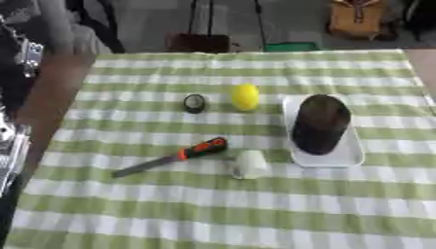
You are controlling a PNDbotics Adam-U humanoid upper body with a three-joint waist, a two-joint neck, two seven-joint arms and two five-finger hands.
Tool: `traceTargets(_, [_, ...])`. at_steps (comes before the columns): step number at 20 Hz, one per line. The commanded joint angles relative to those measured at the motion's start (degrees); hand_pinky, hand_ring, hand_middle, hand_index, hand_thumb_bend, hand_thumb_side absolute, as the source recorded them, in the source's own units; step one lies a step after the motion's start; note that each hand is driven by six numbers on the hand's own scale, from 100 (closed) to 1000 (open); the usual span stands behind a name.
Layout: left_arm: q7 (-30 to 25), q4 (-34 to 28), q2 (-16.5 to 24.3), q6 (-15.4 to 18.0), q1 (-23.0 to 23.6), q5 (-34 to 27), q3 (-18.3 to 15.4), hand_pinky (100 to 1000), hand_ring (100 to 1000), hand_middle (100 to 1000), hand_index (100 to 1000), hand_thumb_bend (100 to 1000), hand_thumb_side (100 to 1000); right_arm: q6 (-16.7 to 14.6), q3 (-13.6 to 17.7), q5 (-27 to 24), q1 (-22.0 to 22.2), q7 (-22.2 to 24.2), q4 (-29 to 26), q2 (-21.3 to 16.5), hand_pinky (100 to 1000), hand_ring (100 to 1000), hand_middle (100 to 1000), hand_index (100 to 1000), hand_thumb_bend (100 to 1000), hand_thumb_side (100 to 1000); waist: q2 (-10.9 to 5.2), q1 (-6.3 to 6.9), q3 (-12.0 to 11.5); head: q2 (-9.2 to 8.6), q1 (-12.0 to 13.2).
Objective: Pick up objects on the table and place them in the box.
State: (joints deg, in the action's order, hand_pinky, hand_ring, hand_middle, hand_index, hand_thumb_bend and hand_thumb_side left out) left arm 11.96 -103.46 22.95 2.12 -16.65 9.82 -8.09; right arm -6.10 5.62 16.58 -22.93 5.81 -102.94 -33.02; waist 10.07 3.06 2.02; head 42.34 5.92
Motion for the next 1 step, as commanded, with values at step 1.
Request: traceTargets(1, [-0.59, -1.00, 0.51, 0.16, -0.87, -0.16, -0.29, 630, 709, 844, 871, 654, 818, 0.12, 0.56, 0.07, -0.79, -0.17, -0.34, -1.41, 539, 593, 681, 853, 713, 536, -0.55, -0.17, -0.03, -0.17, 0.10])
